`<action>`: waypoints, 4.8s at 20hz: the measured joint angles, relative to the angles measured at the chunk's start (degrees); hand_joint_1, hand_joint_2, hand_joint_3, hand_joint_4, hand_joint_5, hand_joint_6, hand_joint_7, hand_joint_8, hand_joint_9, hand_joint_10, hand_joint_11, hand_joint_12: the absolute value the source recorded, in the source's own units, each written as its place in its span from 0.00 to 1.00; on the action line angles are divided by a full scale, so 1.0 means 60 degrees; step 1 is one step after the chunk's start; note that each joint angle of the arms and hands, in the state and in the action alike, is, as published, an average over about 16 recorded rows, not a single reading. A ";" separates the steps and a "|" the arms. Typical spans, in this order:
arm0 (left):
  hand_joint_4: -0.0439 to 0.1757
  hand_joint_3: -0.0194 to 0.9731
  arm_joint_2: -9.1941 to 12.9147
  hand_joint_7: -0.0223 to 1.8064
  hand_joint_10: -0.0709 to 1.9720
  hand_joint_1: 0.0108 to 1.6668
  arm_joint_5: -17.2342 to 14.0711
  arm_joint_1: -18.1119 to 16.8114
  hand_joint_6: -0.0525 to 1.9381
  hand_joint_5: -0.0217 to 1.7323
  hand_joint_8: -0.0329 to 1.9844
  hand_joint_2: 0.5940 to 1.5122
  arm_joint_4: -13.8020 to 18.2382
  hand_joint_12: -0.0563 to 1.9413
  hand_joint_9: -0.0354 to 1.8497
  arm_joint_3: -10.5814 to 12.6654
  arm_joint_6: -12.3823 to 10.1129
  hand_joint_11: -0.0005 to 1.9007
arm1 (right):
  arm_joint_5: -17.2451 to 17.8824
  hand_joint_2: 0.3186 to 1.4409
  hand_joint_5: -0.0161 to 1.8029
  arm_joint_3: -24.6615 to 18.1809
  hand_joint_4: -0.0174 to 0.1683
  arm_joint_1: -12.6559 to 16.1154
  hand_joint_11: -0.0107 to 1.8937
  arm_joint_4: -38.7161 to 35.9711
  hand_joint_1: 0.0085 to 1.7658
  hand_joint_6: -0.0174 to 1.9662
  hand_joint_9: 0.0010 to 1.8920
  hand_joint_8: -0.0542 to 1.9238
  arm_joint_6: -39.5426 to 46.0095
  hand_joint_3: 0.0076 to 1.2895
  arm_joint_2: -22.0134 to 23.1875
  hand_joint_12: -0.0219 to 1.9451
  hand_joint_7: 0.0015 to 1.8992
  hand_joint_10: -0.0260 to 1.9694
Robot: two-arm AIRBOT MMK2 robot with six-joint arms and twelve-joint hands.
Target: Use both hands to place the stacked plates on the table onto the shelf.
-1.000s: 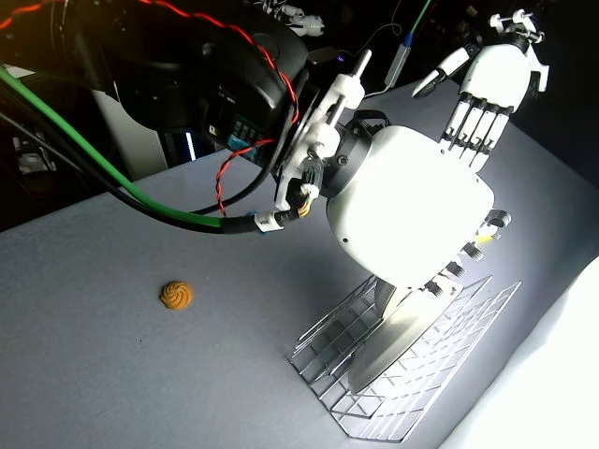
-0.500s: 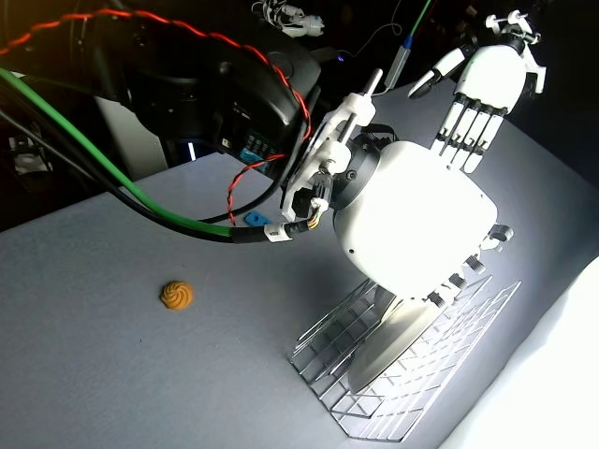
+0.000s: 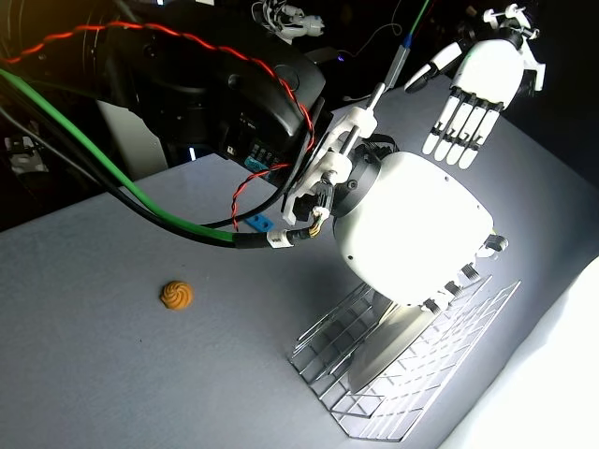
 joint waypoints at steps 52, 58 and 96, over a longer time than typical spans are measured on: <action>0.22 0.03 0.0071 0.07 0.04 0.00 -0.0093 -0.0688 0.04 0.06 0.02 0.56 0.0598 0.14 0.07 -0.0094 -0.0410 0.01 | -0.0143 0.71 0.44 0.0278 0.10 -0.0508 0.21 -0.0061 0.68 0.39 0.44 0.29 -0.0441 0.01 -0.0104 0.68 0.47 0.16; 0.22 0.03 0.0071 0.07 0.04 0.00 -0.0095 -0.0688 0.04 0.07 0.02 0.56 0.0598 0.14 0.07 -0.0088 -0.0410 0.01 | -0.0206 0.72 0.43 0.0277 0.07 -0.0448 0.18 -0.0066 0.65 0.21 0.43 0.08 -0.0443 0.01 -0.0098 0.67 0.48 0.12; 0.21 0.03 0.0308 0.26 0.38 0.03 -0.1167 -0.2429 0.33 0.22 0.35 0.63 0.1603 0.50 0.22 -0.0211 -0.0464 0.10 | 0.2787 0.67 0.37 -0.5119 0.09 -0.0377 0.18 -0.8012 0.49 0.40 0.36 0.41 -0.0620 0.01 0.3981 0.81 0.39 0.43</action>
